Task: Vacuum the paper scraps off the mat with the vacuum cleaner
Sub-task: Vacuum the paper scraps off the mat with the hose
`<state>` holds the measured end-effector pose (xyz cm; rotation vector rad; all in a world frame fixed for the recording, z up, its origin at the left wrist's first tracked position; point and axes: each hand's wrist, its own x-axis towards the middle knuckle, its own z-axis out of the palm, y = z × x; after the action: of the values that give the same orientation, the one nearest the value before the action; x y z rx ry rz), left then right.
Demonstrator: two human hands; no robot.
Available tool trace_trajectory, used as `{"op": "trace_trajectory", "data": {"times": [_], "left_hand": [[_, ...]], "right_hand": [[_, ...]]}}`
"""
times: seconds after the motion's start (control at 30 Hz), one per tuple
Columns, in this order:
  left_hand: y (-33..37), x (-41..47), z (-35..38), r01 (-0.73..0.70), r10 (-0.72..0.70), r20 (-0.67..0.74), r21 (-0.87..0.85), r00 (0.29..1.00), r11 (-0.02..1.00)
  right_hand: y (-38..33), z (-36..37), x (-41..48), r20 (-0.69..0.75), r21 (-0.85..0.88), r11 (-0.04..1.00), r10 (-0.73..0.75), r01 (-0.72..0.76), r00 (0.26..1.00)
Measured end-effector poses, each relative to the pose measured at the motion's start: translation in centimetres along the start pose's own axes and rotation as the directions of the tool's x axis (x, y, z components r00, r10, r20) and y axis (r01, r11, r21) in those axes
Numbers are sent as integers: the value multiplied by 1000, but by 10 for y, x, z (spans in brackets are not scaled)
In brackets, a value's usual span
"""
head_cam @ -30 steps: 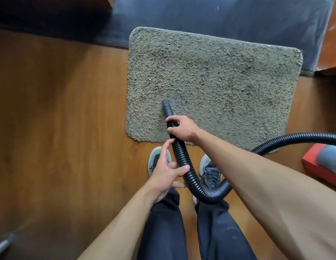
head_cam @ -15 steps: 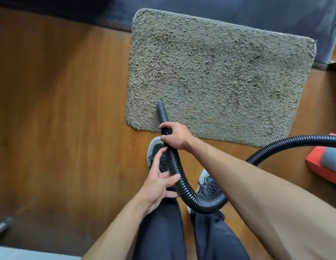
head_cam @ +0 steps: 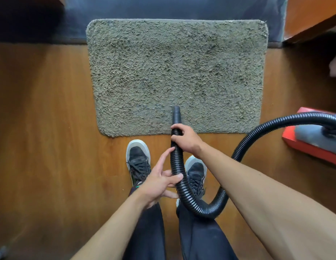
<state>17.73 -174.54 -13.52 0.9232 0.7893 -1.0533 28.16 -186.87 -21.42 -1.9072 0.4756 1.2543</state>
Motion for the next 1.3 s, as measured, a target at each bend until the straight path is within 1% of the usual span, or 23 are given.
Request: {"op": "trace_trajectory", "data": {"times": [0.17, 0.27, 0.4, 0.5, 0.73, 0.87, 1.07, 1.3], "left_hand": [[-5, 11, 29, 72, -76, 53, 74, 996, 995], [-12, 14, 41, 104, -109, 53, 96, 993, 990], [-22, 11, 52, 133, -136, 37, 80, 990, 988], [-28, 5, 54, 134, -134, 8, 43, 991, 990], [-31, -9, 46, 88, -88, -58, 0, 994, 996], [-27, -13, 39, 73, -73, -77, -1, 994, 997], [-10, -10, 51, 35, -26, -87, 101, 996, 994], [30, -18, 80, -83, 103, -62, 271, 993, 959]], "right_hand": [[39, -24, -11, -52, 102, 994, 51, -45, 997], [58, -29, -17, -59, 143, 988, 70, -61, 996], [69, -29, -23, -38, 167, 984, 76, -69, 996], [70, -22, -24, -12, 142, 988, 64, -62, 998], [56, -5, -20, 68, 101, 995, 5, -12, 998], [47, -2, -18, 65, 123, 992, -14, 6, 998], [36, -25, -24, 9, 171, 982, -78, 75, 997], [9, -74, -52, -134, 334, 925, -144, 181, 980]]}}
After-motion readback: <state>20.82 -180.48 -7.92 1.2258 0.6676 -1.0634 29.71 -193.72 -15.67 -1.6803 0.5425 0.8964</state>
